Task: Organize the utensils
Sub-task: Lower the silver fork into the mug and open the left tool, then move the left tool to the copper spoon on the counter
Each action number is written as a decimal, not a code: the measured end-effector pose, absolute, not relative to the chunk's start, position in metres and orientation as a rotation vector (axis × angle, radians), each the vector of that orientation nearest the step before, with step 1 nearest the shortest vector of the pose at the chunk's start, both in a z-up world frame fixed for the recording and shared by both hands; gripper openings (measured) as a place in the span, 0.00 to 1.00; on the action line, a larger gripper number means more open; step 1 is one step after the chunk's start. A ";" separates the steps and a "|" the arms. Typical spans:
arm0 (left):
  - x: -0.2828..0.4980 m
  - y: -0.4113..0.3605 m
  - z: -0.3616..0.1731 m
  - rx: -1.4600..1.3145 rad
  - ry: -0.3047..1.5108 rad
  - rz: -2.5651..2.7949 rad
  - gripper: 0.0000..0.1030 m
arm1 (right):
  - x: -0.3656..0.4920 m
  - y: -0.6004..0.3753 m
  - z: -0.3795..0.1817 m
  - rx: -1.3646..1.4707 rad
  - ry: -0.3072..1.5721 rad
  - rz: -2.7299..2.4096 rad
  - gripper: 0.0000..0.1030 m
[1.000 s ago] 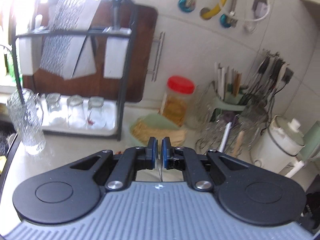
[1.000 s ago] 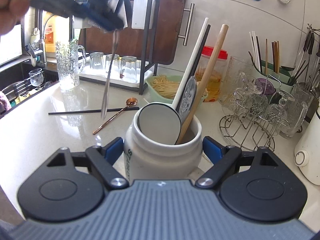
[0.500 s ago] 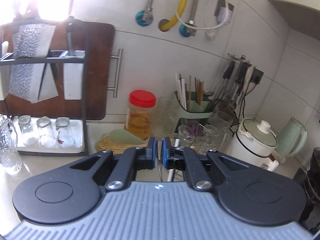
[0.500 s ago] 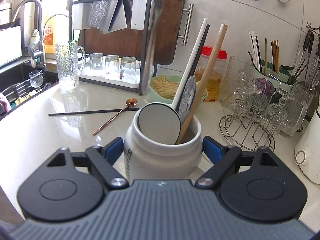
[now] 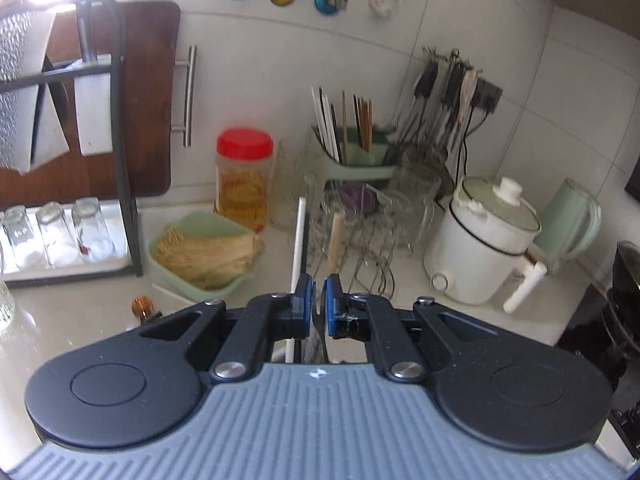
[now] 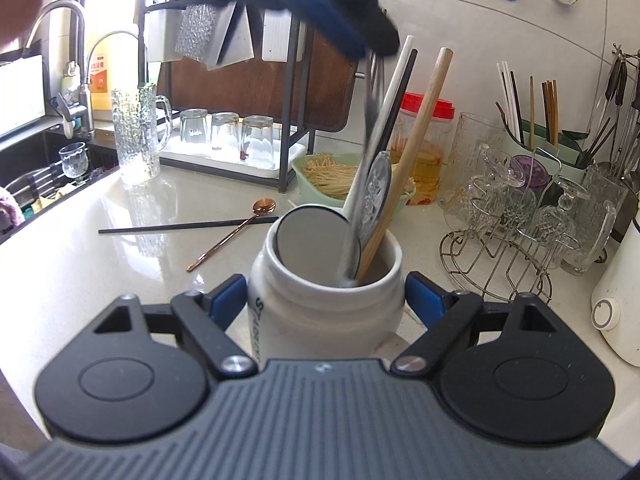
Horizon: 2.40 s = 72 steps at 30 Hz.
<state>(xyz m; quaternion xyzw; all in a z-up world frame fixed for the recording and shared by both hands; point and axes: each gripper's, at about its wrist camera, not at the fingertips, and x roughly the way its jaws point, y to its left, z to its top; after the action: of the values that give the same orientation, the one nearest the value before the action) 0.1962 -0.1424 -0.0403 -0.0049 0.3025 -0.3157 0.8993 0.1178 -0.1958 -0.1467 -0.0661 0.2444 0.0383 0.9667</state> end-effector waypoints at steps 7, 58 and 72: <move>0.194 -0.149 -0.059 0.031 0.694 -0.649 0.08 | 0.116 -0.196 -0.148 -0.132 0.486 0.080 0.86; 0.253 -0.032 -0.089 -0.060 0.848 -0.393 0.37 | 0.129 -0.195 -0.145 -0.057 0.524 0.065 0.95; 0.330 -0.006 -0.145 -0.102 1.011 -0.379 0.37 | 0.134 -0.191 -0.145 -0.022 0.569 -0.007 0.87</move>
<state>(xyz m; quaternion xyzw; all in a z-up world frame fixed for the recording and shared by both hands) 0.3298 -0.0064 -0.1453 -0.0484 0.4809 -0.1803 0.8567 0.1343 -0.1907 -0.1455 -0.0108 0.2809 -0.0034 0.9597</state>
